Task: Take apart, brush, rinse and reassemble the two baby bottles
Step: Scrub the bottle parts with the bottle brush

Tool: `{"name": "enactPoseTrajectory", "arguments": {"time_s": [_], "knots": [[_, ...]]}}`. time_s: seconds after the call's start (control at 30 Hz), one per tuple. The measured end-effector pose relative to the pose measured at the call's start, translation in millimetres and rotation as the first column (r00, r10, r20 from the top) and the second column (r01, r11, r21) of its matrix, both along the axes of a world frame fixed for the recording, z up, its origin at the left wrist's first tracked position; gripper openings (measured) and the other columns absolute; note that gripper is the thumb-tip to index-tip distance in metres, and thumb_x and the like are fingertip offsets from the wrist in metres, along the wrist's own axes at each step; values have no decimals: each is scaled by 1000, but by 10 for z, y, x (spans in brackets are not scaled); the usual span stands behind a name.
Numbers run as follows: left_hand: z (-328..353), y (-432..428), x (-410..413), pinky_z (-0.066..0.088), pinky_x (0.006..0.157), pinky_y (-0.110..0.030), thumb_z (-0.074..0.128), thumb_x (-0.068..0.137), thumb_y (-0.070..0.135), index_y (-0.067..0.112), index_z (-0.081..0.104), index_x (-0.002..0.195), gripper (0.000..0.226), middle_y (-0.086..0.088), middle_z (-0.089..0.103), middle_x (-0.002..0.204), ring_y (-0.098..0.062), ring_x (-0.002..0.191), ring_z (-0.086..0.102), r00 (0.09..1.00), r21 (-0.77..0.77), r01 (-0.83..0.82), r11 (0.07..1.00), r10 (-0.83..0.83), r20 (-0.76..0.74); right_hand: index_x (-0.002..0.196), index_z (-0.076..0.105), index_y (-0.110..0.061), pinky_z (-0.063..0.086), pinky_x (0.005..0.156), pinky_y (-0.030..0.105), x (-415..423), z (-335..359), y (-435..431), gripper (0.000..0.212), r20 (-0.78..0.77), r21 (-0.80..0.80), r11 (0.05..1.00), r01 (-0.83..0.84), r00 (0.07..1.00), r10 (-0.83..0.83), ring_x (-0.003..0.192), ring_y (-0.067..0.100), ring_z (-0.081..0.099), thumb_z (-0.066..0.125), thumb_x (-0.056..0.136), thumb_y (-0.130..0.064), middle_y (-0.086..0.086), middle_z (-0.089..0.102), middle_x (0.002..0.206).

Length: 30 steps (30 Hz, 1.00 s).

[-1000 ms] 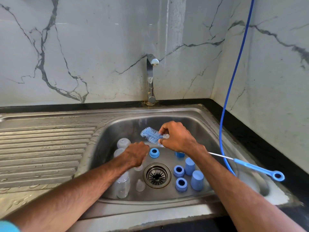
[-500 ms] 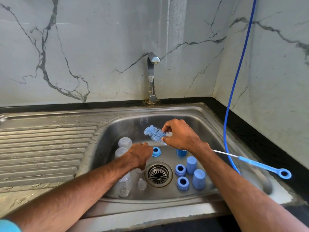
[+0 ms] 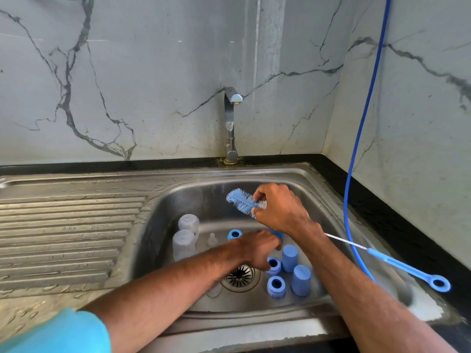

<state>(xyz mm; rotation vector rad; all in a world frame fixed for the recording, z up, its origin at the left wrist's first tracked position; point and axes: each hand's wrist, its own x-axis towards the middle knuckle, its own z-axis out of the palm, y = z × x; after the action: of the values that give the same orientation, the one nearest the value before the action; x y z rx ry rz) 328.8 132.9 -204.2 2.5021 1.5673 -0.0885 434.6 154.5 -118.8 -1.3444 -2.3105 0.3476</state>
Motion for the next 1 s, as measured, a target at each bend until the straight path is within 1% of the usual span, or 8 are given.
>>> {"name": "enactPoseTrajectory", "arguments": {"time_s": [0.2,0.3,0.43,0.5,0.67,0.8,0.9,1.0], "knots": [[-92,86,137,60,74,-50,76,81,15,5,61,102,27,-11,68,97,-30,86,67,999,-55,-10,998,7,-50,108,70,-26,59,86,42,10,1,2,27,-7,1,1000,2,1000,-2,97,19,66,77,82,-26,-3,69,111],[-87,88,122,60,80,-48,78,82,17,8,63,109,32,-8,69,102,-27,91,67,1000,-73,-9,997,7,-25,109,69,-25,59,85,43,-6,1,-5,29,-5,3,1000,-12,1000,12,97,19,66,77,82,-26,-2,69,111],[-70,97,94,58,80,-47,78,82,15,6,59,101,28,-12,66,103,-31,94,65,1000,-53,-11,999,10,-10,108,70,-24,59,85,42,6,24,-18,27,-2,0,1000,-7,1000,7,97,19,66,76,81,-25,-2,69,109],[-8,101,20,56,85,-46,78,82,15,7,60,114,38,-11,64,114,-29,102,62,999,-45,-24,999,25,37,108,71,-24,59,86,43,15,42,-31,27,1,-4,1000,0,1000,0,97,20,67,76,81,-23,-2,70,109],[246,49,-360,52,71,-26,72,78,9,12,65,95,19,3,65,86,-10,76,60,958,-68,-123,990,136,252,110,69,-23,58,89,41,-15,81,-90,29,14,2,1000,-1,1000,1,101,21,68,74,82,-22,-2,70,112],[456,-108,-774,43,70,-11,74,87,34,26,64,97,17,17,65,90,-5,86,64,890,-65,-285,956,289,353,117,66,-26,57,93,44,-70,131,-173,31,27,68,998,-17,1000,16,105,22,68,73,87,-29,-2,71,118],[523,-305,-1030,59,70,-22,71,94,37,25,69,116,26,8,71,105,-11,92,70,690,-204,-387,899,429,583,117,54,-35,54,87,44,-91,193,-231,26,53,154,988,-12,999,4,104,29,68,64,93,-40,-2,72,119],[549,-469,-1195,64,82,-42,66,99,29,12,69,118,25,-11,72,105,-24,90,71,253,-488,-379,786,595,763,115,43,-40,49,76,40,-45,252,-266,23,90,194,981,-17,996,-1,95,33,69,55,97,-49,0,73,116]]}}
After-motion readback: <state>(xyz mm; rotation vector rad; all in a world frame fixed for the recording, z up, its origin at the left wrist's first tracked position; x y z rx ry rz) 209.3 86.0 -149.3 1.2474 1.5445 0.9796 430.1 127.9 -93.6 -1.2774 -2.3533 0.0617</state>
